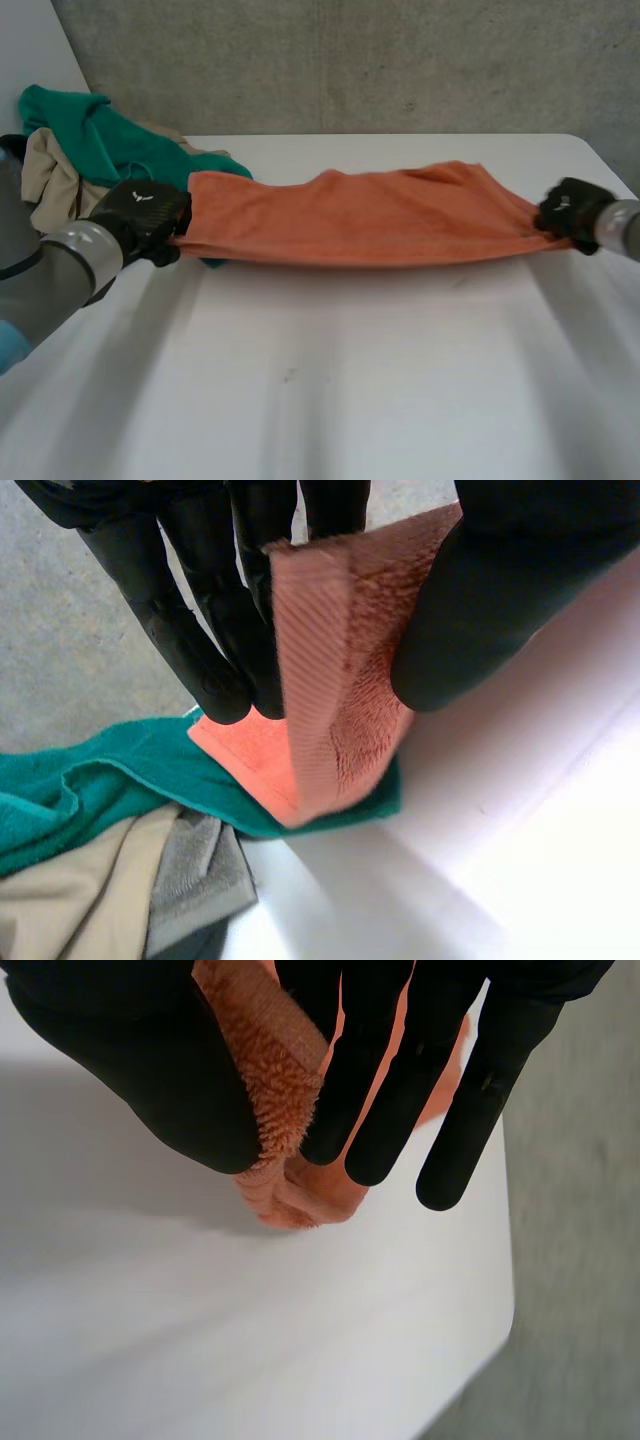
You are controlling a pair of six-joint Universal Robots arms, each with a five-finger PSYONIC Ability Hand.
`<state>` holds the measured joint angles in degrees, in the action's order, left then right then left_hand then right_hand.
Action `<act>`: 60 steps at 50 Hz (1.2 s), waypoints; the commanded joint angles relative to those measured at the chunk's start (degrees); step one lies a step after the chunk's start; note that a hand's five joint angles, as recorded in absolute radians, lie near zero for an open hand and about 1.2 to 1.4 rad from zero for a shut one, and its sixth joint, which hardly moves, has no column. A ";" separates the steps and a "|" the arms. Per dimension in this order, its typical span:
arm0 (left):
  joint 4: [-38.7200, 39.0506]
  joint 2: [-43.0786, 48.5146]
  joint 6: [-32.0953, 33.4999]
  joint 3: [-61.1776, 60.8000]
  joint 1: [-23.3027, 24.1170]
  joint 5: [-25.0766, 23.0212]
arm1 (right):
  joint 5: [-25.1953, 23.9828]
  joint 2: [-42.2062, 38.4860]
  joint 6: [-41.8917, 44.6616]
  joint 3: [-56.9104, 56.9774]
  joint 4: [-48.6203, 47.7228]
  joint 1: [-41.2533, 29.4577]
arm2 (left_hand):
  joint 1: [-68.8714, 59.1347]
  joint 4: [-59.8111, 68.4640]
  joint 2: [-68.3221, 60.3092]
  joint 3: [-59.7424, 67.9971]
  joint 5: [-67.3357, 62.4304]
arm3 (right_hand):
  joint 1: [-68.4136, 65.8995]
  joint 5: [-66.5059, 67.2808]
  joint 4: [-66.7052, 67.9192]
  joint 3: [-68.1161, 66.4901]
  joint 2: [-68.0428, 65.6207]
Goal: Fold the laundry.
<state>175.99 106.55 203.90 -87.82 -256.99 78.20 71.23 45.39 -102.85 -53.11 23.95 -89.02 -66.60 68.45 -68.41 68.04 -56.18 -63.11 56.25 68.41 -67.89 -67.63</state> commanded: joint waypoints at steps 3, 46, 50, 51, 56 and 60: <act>-9.34 -9.60 3.60 -7.80 -3.96 -6.29 | 8.31 19.46 -2.80 -21.75 12.51 9.30 | -13.40 11.55 -11.59 11.96 -13.82 | -16.89 13.75 11.59 -12.11 -12.37; 20.80 16.85 -6.94 35.53 2.19 6.71 | 5.94 13.59 -40.33 -3.31 -37.14 -1.33 | -13.40 11.55 -11.59 11.96 -13.82 | -16.89 13.75 11.59 -12.11 -12.37; 21.41 17.28 -6.50 29.38 2.54 6.09 | 4.89 10.60 -40.15 -5.77 -35.91 -1.42 | -13.40 11.55 -11.59 11.96 -13.82 | -16.89 13.75 11.59 -12.11 -12.37; 21.33 17.72 -6.06 26.67 2.63 5.74 | 4.62 9.03 -40.06 -6.73 -35.64 -1.59 | -13.40 11.55 -11.59 11.96 -13.82 | -16.89 13.75 11.59 -12.11 -12.37; 20.36 18.95 -3.69 18.40 3.07 4.68 | 4.88 4.01 -39.19 -8.94 -33.27 -1.94 | -13.40 11.55 -11.59 11.96 -13.82 | -16.89 13.75 11.59 -12.11 -12.37; 18.26 18.25 -1.84 11.98 3.16 4.24 | 4.89 1.54 -35.94 -10.69 -28.71 -2.12 | -13.40 11.55 -11.59 11.96 -13.82 | -16.89 13.75 11.59 -12.11 -12.37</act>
<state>196.46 124.98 199.47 -67.08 -254.05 83.23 75.86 50.92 -142.03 -61.47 -9.52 -90.86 -66.60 68.68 -68.73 68.36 -57.05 -63.11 58.10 68.69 -68.36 -67.65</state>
